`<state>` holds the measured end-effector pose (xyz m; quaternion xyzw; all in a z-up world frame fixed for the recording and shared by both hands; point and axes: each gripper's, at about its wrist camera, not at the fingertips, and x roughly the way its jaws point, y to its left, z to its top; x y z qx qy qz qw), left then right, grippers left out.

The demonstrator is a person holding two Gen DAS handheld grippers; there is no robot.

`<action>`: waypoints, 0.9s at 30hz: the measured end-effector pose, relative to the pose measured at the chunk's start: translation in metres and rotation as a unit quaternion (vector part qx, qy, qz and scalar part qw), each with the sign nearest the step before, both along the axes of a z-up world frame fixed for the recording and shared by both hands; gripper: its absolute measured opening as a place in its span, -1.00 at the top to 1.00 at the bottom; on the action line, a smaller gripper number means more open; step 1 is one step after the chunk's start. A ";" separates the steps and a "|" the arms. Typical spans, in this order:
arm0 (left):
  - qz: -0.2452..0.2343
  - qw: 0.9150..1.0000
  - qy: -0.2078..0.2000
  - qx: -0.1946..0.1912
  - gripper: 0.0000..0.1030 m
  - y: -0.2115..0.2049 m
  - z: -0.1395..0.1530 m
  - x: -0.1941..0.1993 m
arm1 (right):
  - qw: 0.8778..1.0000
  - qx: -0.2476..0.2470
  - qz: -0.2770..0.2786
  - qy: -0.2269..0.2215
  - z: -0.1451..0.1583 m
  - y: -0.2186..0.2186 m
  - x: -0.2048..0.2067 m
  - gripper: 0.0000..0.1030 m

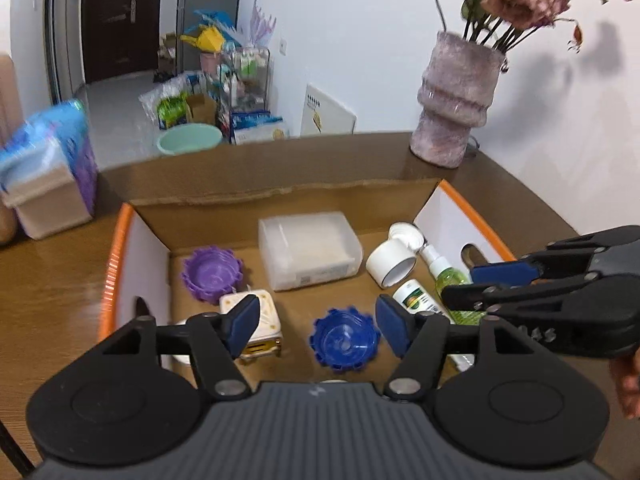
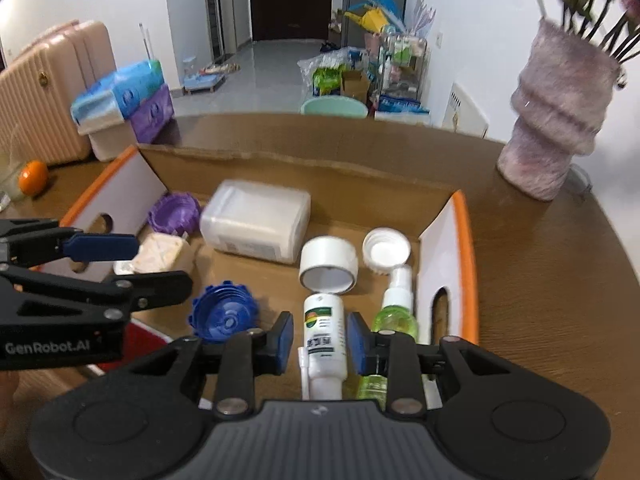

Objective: Organize rigid objects

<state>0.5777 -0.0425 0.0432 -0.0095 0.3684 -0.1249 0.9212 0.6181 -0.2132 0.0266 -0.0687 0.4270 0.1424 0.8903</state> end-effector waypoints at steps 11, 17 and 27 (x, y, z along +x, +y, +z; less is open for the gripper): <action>0.062 0.989 -0.132 0.032 -0.50 0.014 0.071 -0.091 | 0.997 0.037 0.000 -0.063 0.063 -0.011 -0.075 0.29; 0.080 0.981 -0.171 0.037 -0.62 0.015 0.088 -0.135 | 0.994 0.050 0.004 -0.093 0.087 -0.011 -0.125 0.02; 0.065 0.957 -0.282 0.027 -1.00 0.003 0.091 -0.204 | 0.975 0.108 -0.032 -0.192 0.085 -0.022 -0.186 -0.29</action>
